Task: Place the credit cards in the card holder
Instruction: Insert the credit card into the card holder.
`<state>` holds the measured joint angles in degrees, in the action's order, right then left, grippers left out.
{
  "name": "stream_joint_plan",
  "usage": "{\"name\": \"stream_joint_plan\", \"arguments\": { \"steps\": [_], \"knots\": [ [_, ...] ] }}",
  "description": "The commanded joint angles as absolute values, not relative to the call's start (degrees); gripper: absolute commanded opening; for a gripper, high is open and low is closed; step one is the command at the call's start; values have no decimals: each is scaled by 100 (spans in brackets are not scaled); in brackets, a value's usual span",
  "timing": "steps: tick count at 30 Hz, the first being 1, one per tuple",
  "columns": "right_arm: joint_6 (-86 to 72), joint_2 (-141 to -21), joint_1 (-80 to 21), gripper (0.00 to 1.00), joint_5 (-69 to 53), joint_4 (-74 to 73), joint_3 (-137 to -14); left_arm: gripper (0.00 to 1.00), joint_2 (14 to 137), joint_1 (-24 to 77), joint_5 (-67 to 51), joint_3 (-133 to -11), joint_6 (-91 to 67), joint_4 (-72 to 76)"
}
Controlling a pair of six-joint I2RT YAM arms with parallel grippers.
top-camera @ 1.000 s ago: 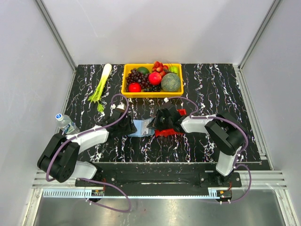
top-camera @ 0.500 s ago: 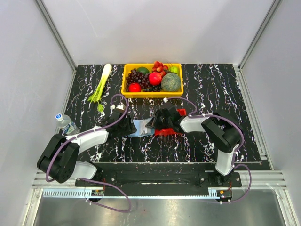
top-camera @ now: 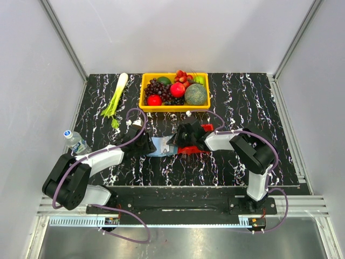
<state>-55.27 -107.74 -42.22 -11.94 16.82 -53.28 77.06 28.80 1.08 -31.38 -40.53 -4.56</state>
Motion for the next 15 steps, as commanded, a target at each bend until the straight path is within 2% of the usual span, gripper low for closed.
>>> {"name": "stream_joint_plan", "arguments": {
  "steps": [1,9,15],
  "knots": [
    [-5405,-10670,-4219,0,-712,1635,-5344,49,7936,2865,35,-3015,-4017,-563],
    [-5300,-10678,-4324,0,-711,1643,-5361,49,7937,2865,26,-2997,-4008,-536],
    [-5256,-10881,-4544,0,-905,1108,-5739,49,7937,2856,26,-3015,-4008,-501]
  ]
}}
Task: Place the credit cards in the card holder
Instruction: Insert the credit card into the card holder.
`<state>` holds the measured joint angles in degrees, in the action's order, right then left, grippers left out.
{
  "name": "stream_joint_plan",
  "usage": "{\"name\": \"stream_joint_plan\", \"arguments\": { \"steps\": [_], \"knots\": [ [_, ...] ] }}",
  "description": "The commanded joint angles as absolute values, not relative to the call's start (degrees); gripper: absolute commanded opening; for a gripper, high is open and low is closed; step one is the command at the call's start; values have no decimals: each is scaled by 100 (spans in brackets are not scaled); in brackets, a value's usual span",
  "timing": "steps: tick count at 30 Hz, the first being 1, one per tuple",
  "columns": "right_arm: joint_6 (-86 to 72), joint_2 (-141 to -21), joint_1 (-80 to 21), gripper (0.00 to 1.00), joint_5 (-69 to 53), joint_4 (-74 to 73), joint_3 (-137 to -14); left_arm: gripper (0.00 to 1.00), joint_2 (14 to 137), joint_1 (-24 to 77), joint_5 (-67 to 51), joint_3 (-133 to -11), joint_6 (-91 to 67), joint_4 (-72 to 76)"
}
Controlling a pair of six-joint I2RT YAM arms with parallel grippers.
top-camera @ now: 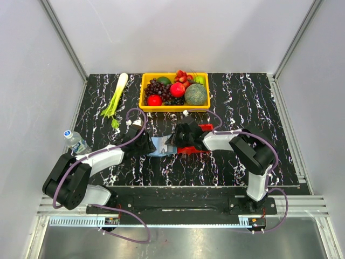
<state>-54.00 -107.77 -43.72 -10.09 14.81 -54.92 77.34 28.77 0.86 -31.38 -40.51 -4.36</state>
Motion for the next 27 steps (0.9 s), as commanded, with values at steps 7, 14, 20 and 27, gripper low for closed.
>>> {"name": "stream_joint_plan", "arguments": {
  "steps": [7,14,20,27],
  "knots": [
    [-5282,-11030,-4614,0,-966,607,-6029,49,7963,2865,-106,-2988,-4017,-466],
    [-5159,-11434,-4649,1,-1292,202,-6504,49,7989,2856,-123,-3032,-4017,-448],
    [-5115,-11602,-4658,3,-1503,158,-6680,49,8051,2865,-141,-3059,-4025,-422],
    [-5089,-11330,-4649,24,-1389,176,-6531,49,8042,2856,-106,-3094,-4008,-475]
  ]
}}
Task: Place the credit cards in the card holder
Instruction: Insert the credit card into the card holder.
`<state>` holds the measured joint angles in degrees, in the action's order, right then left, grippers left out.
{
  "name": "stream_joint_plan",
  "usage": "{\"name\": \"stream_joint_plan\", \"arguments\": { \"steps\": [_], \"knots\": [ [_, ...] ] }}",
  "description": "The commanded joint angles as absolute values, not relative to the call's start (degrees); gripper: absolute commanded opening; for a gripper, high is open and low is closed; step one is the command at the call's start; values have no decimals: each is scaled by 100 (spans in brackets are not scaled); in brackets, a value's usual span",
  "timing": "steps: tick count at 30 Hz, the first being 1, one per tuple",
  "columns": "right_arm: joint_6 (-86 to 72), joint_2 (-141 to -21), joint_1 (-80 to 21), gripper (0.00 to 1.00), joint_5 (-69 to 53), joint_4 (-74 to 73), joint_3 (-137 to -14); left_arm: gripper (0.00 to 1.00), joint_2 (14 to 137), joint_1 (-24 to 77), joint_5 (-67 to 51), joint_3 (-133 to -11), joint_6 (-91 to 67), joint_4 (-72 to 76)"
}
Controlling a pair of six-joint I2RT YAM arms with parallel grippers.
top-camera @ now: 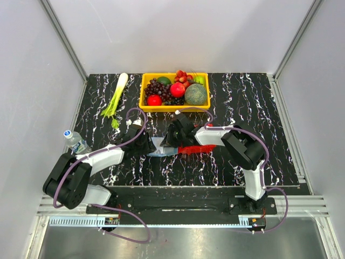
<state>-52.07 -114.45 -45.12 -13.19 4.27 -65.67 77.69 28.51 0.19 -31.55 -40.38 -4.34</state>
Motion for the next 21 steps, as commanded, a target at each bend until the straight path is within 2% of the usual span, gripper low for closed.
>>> {"name": "stream_joint_plan", "arguments": {
  "steps": [1,3,8,21],
  "knots": [
    [-5098,-11260,-4649,26,-1328,176,-6478,49,8042,2856,-97,-3102,-4008,-492],
    [-5106,-11093,-4649,31,-1170,176,-6390,49,8042,2856,-97,-3103,-4008,-492],
    [-5036,-11030,-4649,34,-1256,386,-6346,49,8042,2856,-114,-3085,-4025,-483],
    [-5159,-11461,-4649,32,-1864,607,-6644,48,7910,2856,-132,-2988,-4087,-413]
  ]
}}
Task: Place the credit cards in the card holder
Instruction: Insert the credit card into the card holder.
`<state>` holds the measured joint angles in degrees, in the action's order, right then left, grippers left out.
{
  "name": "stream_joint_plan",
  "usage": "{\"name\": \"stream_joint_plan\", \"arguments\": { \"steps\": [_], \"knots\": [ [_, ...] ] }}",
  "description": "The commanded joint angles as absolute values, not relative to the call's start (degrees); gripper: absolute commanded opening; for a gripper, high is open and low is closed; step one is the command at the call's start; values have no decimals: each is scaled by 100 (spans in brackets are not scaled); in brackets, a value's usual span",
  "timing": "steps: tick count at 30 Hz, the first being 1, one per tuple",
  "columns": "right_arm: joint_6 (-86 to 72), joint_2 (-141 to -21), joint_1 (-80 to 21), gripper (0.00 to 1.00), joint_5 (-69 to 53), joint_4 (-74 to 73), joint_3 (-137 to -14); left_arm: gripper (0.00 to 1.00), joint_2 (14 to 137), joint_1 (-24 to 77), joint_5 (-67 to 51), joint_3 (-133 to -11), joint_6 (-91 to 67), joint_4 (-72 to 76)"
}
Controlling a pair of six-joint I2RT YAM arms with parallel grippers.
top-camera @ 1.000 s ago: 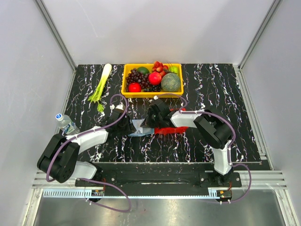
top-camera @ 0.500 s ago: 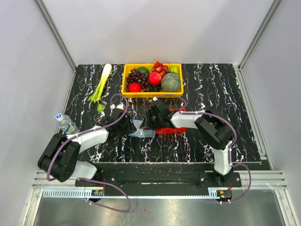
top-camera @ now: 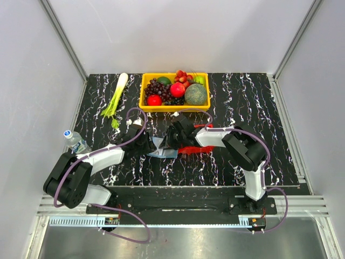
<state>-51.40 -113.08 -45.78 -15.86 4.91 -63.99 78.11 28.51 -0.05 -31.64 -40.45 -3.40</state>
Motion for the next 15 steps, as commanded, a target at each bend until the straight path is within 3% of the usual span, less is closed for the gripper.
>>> {"name": "stream_joint_plan", "arguments": {
  "steps": [1,15],
  "knots": [
    [-5150,-11496,-4649,32,-1863,580,-6671,48,7901,2856,-132,-2988,-4087,-404],
    [-4659,-11671,-4641,31,-1836,246,-7074,46,7559,2856,-290,-2892,-4183,-448]
  ]
}}
